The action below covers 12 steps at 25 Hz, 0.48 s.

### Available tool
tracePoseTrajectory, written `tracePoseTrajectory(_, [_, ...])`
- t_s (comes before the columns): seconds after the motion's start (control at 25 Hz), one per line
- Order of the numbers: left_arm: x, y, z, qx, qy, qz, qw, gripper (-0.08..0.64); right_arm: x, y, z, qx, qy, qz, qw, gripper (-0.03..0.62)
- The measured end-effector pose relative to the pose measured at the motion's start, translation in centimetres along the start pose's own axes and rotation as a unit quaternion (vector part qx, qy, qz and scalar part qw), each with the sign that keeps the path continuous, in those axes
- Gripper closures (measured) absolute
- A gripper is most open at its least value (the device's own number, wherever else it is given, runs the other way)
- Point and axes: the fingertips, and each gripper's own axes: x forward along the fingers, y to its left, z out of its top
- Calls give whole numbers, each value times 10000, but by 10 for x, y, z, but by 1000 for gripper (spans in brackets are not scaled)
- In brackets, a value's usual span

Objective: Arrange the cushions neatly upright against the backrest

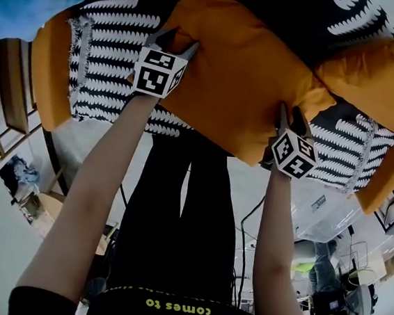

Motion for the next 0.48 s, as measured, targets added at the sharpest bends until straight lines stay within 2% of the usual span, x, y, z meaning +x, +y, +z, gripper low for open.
tracePoseTrajectory(0.12, [-1, 0, 1, -20, -40, 98, 9999, 398, -3, -8, 4, 158, -122, 26, 9998, 550])
tracePoseTrajectory(0.24, [-15, 7, 5, -126, -221, 170, 9995, 523, -9, -5, 6, 223, -130, 105, 9996, 571])
tracePoseTrajectory(0.48, [-63, 24, -7, 167, -308, 193, 9992, 554, -45, 36, 2, 284, -342, 139, 9989, 575])
